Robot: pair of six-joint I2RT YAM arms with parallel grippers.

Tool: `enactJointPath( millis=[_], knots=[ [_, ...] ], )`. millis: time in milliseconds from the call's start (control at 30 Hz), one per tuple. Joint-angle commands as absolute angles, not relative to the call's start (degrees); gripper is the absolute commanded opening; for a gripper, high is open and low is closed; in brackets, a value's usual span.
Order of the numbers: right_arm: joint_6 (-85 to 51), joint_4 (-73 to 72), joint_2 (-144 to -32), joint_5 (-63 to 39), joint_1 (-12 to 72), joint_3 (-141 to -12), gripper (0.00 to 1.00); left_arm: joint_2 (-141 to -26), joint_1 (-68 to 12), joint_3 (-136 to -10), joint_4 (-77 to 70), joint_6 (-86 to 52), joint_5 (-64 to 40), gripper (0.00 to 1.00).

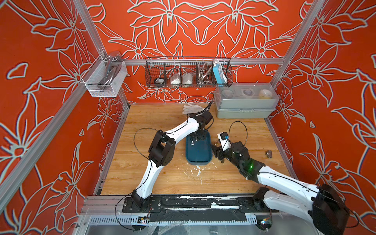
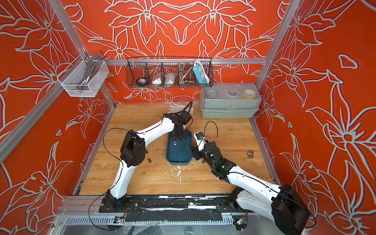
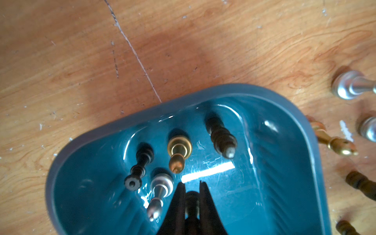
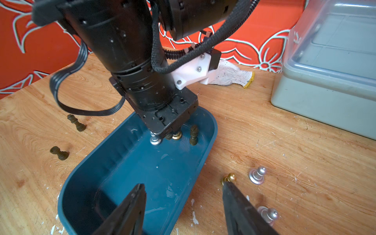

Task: Put the chess pieces into the storage box
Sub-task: Place the chess piece in the storage box.

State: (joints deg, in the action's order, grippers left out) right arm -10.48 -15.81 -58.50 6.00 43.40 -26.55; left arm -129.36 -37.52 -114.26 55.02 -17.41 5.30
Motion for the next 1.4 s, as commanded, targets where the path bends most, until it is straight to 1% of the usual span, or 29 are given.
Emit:
enactJointPath(
  millis=[0,433,733,1367],
  knots=[
    [-11.0,-15.8,-58.3,6.8,43.0,-26.6,0.64,-131.4,-37.9,-114.1,54.8,-17.1,5.7,0.13],
    [-10.9,-16.0,-58.4,6.5,43.1,-26.6,0.64,-132.6,-38.0,-113.6,54.4,-16.9,7.0,0.13],
    [-10.9,-15.9,-58.5,6.4,43.0,-26.7,0.64,-131.3,-38.0,-111.1,52.7,-17.1,7.4,0.13],
    [-10.7,-16.2,-58.6,6.2,43.1,-26.6,0.64,-132.3,-38.1,-111.1,51.2,-17.7,7.3,0.13]
  ],
)
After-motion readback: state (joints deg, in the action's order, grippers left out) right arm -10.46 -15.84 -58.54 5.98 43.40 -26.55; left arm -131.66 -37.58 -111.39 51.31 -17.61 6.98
